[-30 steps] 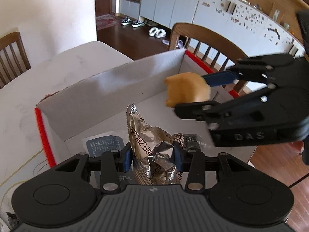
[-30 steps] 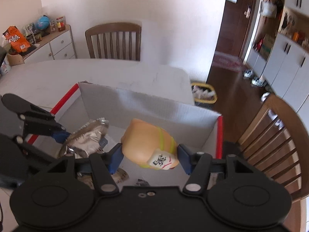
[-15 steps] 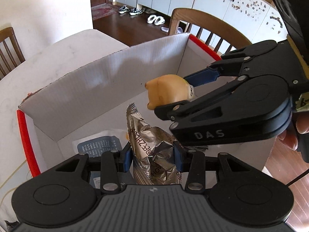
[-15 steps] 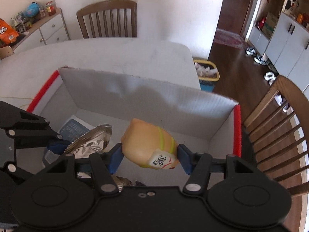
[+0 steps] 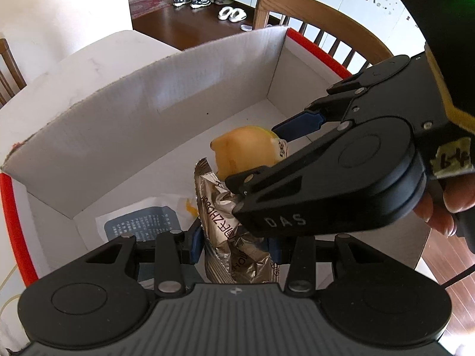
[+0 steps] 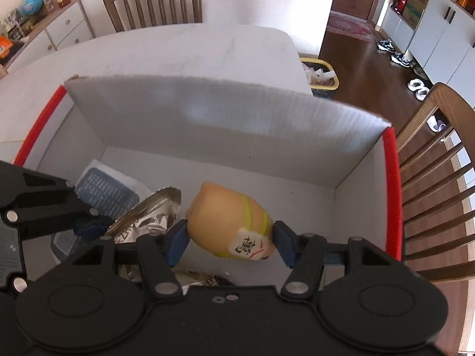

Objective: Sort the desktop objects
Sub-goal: 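Lower both items into the box and open both grippers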

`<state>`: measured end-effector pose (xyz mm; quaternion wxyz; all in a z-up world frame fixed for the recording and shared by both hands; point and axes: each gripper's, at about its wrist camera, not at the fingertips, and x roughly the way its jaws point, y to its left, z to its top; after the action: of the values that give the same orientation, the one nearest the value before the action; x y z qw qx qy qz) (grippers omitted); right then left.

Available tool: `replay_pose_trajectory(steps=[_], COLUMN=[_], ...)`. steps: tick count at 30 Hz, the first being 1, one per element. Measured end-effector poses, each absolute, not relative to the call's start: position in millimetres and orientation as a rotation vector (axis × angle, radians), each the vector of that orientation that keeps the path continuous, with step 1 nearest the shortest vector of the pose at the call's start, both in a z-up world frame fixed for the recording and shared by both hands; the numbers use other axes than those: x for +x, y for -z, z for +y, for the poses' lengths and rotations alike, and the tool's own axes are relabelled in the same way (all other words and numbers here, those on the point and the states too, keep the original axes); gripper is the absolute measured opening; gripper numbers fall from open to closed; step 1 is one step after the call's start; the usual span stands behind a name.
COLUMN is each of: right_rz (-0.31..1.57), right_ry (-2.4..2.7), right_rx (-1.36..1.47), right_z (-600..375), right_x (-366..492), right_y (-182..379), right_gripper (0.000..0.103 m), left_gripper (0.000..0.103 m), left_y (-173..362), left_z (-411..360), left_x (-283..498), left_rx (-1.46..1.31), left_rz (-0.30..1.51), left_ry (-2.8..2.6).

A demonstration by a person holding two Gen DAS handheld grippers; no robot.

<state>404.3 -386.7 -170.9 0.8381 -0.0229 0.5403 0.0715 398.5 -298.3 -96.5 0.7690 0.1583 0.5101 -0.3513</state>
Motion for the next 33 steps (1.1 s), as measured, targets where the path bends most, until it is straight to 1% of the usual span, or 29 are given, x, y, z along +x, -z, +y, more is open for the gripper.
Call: replay_pose_trajectory(steps=[6,17,18,20,21,22,26,33], right_rz=[1.152,1.161,1.16,1.158,1.155,1.152,1.141,1.108], right_ry=[-0.151,-0.147,-0.147,-0.145,-0.146,-0.146,-0.142,-0.149], right_rx=[-0.041,-0.044,-0.045,-0.052,-0.056,-0.061,-0.07,-0.079], right_z=[-385.5,-384.3,-384.3,-383.6,-383.2,-382.1,-382.2,-381.9], right_x=[404.2,408.6,408.5,408.4,407.6,406.4,406.0,399.5], right_y=[176.5,176.7,177.0,177.1,177.0,176.2,170.2,151.0], right_gripper=[0.062,0.066,0.066,0.066,0.066,0.067,0.071,0.071], left_gripper=[0.041,0.042,0.045,0.054,0.063,0.067,0.067,0.067], left_y=[97.8,92.5,91.6,87.3,84.4,80.7,69.8,53.8], left_z=[-299.6,-297.2,-297.4,-297.7,-297.0,-295.9,-291.0,-276.0], left_x=[410.8,419.4,419.6,418.6,418.1,417.9,418.8,409.6], left_rx=[0.33,0.323,0.328,0.343,0.345,0.343,0.325,0.312], left_rz=[1.129,1.163,1.165,1.153,1.14,1.128,1.114,1.082], left_ry=[0.77,0.775,0.78,0.789,0.784,0.782,0.784,0.79])
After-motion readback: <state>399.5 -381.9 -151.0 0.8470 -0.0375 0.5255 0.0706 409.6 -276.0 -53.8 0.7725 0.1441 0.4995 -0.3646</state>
